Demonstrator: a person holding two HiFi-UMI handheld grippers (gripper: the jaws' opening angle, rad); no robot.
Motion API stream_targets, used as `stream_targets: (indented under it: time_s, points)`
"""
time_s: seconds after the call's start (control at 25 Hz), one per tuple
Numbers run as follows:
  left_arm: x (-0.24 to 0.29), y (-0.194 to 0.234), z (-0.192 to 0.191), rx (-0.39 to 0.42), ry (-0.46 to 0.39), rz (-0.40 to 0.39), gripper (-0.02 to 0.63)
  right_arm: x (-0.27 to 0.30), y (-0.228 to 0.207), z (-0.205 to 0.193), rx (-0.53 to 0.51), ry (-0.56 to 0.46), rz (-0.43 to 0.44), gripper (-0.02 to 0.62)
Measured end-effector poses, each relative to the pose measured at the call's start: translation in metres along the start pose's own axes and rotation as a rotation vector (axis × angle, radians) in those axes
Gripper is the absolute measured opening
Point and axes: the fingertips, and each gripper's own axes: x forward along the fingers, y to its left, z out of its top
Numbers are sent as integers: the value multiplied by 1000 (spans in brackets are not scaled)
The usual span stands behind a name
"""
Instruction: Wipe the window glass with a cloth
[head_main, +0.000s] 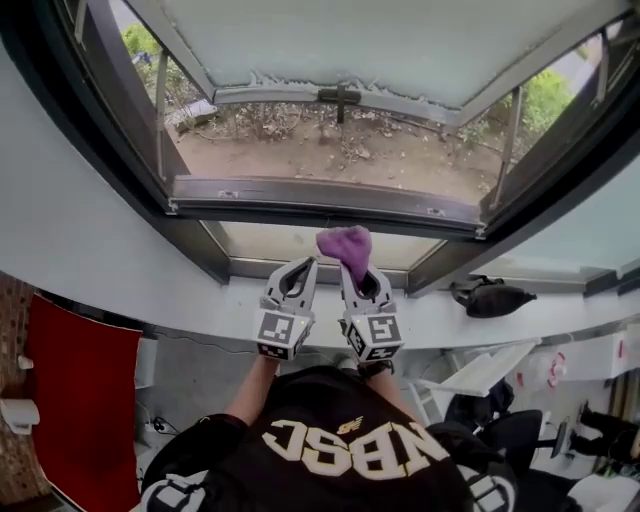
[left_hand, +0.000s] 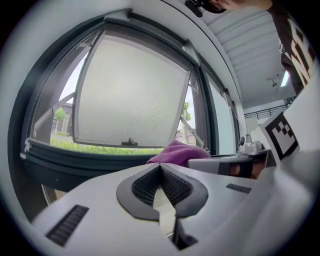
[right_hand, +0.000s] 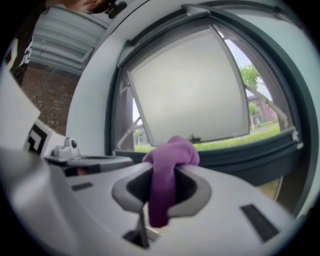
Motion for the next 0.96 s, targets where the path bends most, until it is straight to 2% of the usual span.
stream_targets:
  time_s: [0.16, 0.32, 0.52, 0.96]
  points:
    - [7, 2, 32, 34, -75, -8, 14, 4, -11, 25, -22, -45, -30, 69]
    - [19, 2, 31, 14, -90, 20, 13, 6, -30, 31, -31, -61, -55, 71]
    - [33, -5, 37, 17, -110, 13, 13, 3, -48, 35, -38, -67, -73, 71]
    - [68, -40, 23, 62, -72, -18, 13, -8, -102, 35, -22, -83, -93, 70]
